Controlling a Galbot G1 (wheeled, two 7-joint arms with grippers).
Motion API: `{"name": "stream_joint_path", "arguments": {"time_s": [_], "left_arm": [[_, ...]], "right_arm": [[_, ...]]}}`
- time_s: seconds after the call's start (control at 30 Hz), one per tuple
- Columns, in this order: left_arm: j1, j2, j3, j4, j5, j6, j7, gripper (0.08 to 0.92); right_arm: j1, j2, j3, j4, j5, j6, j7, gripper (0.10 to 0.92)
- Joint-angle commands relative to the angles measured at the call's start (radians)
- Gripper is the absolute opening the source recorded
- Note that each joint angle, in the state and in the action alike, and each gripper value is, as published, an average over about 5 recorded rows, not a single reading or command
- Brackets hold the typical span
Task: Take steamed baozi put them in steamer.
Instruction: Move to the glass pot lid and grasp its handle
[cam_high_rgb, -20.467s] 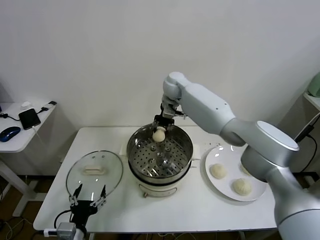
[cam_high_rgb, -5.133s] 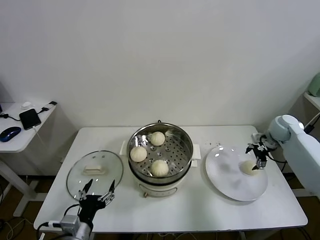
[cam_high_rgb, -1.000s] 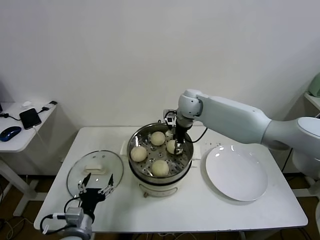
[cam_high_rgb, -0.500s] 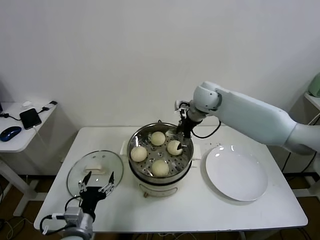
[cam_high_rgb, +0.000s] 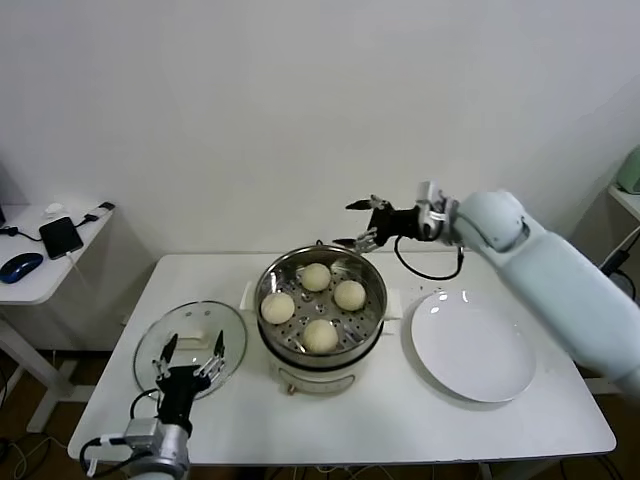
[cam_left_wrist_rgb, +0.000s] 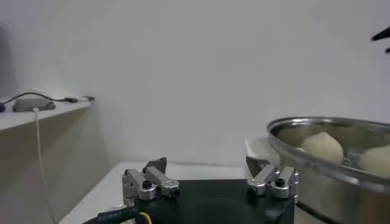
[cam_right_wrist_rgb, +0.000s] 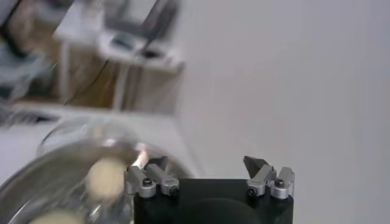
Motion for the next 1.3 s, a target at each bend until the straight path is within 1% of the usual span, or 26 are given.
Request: {"name": "stream_joint_path", "arguments": {"time_s": [0.03,0.17,0.3,0.5,0.57,0.63,0.73,0.8,0.87,1.0,1.07,1.17,1.23,1.3], "left_arm": [[-0.007,0.010,0.004,0.042,0.007,-0.097,-0.039,0.823],[-0.028,0.020,-0.009,0.072,0.097,-0.105,-0.019,0.823],[-0.063,0.032,-0.025,0.103,0.204,-0.104,-0.011,0.823],[-0.135,0.043,-0.068,0.168,0.487,-0.118,-0.003,0.823],[-0.148,0.054,-0.085,0.198,0.661,-0.146,0.004,0.823],[-0.153,0.068,-0.107,0.228,0.943,-0.194,-0.008,0.823],[-0.152,0.117,-0.112,0.265,1.290,-0.214,-0.070,0.823],[-0.157,0.162,-0.108,0.290,1.390,-0.215,-0.099,0.823],[-0.158,0.199,-0.108,0.306,1.439,-0.211,-0.109,0.823],[-0.140,0.250,-0.075,0.295,1.447,-0.124,-0.136,0.823],[-0.147,0.270,-0.059,0.310,1.439,-0.130,-0.151,0.823],[-0.174,0.284,-0.055,0.374,1.451,-0.161,-0.195,0.823],[-0.183,0.285,-0.049,0.418,1.461,-0.146,-0.237,0.823],[-0.180,0.282,-0.035,0.440,1.467,-0.116,-0.263,0.823]], "right_arm": [[-0.673,0.180,0.637,0.102,0.107,0.363,0.427,0.823],[-0.789,0.258,0.671,0.118,0.159,0.419,0.549,0.823],[-0.885,0.293,0.677,0.153,0.187,0.421,0.604,0.823],[-1.065,0.217,0.692,0.213,0.314,0.399,0.643,0.823],[-1.097,0.204,0.713,0.230,0.327,0.390,0.646,0.823],[-1.111,0.189,0.726,0.241,0.330,0.382,0.653,0.823],[-1.113,0.147,0.724,0.249,0.331,0.380,0.666,0.823],[-1.108,0.127,0.724,0.250,0.330,0.381,0.670,0.823],[-1.102,0.122,0.728,0.251,0.331,0.380,0.671,0.823],[-1.090,0.121,0.729,0.237,0.328,0.386,0.666,0.823],[-1.077,0.121,0.723,0.224,0.325,0.390,0.665,0.823],[-1.057,0.125,0.715,0.212,0.319,0.393,0.666,0.823],[-1.050,0.128,0.710,0.209,0.311,0.394,0.666,0.823],[-1.045,0.130,0.707,0.204,0.295,0.394,0.666,0.823]]}}
